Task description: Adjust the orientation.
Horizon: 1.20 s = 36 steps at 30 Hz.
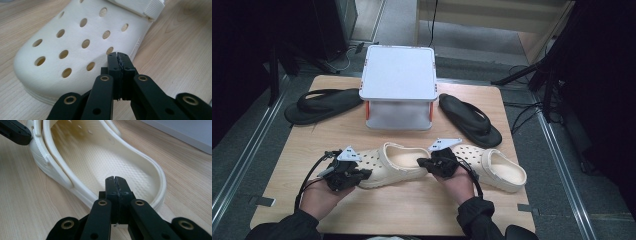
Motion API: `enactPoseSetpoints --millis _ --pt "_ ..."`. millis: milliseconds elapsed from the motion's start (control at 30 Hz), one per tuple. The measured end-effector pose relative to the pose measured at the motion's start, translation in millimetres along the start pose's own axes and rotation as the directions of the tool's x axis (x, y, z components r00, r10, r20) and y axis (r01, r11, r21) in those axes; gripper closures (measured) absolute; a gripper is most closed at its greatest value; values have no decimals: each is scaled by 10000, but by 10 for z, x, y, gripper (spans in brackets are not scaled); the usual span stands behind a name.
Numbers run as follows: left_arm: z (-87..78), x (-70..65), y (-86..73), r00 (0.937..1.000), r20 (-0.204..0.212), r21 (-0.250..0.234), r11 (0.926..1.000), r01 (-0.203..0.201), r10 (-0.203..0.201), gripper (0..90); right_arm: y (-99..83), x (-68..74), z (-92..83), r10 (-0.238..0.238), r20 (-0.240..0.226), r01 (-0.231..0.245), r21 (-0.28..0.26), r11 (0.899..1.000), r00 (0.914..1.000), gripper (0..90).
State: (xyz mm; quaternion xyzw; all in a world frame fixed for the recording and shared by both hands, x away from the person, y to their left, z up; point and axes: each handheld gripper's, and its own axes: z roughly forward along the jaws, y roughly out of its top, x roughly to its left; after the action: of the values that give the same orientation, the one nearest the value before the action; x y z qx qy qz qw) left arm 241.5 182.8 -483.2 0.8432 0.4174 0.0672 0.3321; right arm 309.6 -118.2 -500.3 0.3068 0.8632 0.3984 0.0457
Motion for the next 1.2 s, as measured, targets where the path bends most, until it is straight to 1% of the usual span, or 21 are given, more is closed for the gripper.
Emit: enactPoseSetpoints --millis 133,267,500,667,767,867,1000,1033,1200 --pt "4 32 -11 10000 33 -53 9999 85 -85 898 3 14 26 -117 31 117 22 9999 9999 900" --pt "6 52 -14 9999 -11 -108 9998 145 -145 898 8 49 60 -232 -49 233 215 9995 9997 900" --pt "6 82 -13 9997 -50 -152 9996 221 -222 898 8 89 59 -398 -130 402 345 9986 9991 900" --pt "16 134 -3 9989 -29 -262 9986 456 -457 898 5 120 65 -458 -198 466 414 9981 9988 900" --pt "21 150 6 9990 -106 -276 9987 420 -423 898 3 149 80 -572 -269 585 493 9971 9980 900" --pt "25 159 17 9989 -196 -251 9988 412 -417 897 1 173 83 -590 -305 606 552 9966 9978 900" --pt "34 194 32 9988 -208 -297 9987 426 -432 897 -3 214 94 -704 -375 727 619 9954 9968 900" --pt "40 201 37 9985 -197 -333 9982 497 -504 897 -4 223 96 -709 -381 733 635 9953 9968 900" --pt "64 246 73 9984 -284 -397 9980 484 -495 897 -10 258 105 -689 -412 716 677 9951 9968 900"
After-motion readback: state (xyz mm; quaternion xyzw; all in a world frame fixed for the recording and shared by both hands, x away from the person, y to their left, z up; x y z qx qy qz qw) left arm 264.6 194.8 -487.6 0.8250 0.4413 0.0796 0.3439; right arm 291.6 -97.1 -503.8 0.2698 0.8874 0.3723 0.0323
